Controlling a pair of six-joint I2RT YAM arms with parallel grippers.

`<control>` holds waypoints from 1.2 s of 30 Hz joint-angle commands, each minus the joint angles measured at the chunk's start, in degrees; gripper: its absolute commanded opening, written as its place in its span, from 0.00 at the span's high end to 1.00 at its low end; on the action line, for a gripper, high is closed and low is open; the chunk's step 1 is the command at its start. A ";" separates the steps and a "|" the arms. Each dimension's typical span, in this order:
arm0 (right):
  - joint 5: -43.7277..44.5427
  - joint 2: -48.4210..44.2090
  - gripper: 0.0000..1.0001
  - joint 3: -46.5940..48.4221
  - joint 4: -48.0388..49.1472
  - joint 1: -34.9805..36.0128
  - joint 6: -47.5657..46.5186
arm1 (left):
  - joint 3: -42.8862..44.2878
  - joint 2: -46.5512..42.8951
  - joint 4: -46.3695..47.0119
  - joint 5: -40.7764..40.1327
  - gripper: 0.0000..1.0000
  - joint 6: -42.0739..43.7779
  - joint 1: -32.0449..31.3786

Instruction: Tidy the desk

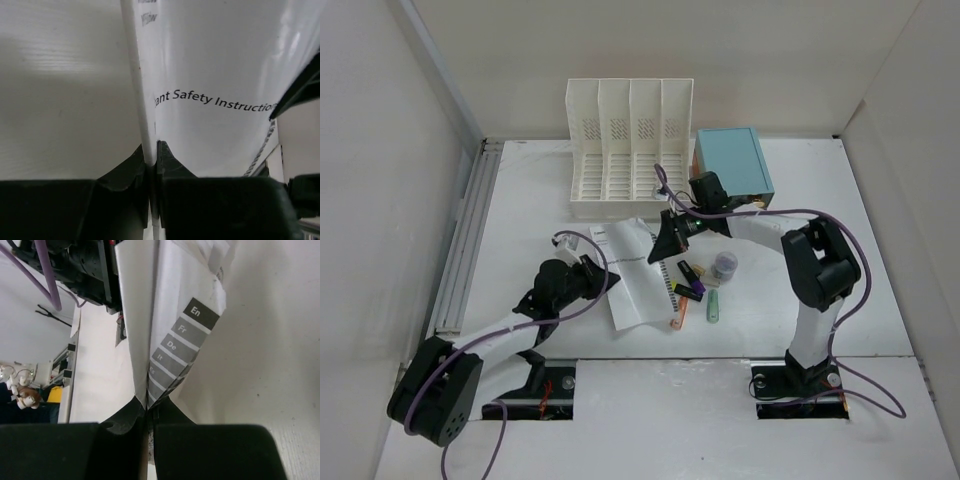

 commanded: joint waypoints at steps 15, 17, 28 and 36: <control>27.68 -15.16 0.00 17.08 -27.04 -3.32 -26.98 | 23.05 -15.13 -8.33 -4.39 1.00 5.68 0.24; 35.50 -19.65 0.00 16.21 -22.15 -7.18 -25.40 | 29.75 -11.26 -12.23 -8.73 1.00 7.87 0.24; 35.62 -40.85 0.00 6.55 -16.67 -23.81 -21.17 | 72.65 23.29 -29.73 -42.48 1.00 28.78 -2.92; 32.11 -43.76 0.00 4.60 -16.05 -27.94 -21.17 | 77.52 34.46 -26.68 -52.44 1.00 41.36 -5.03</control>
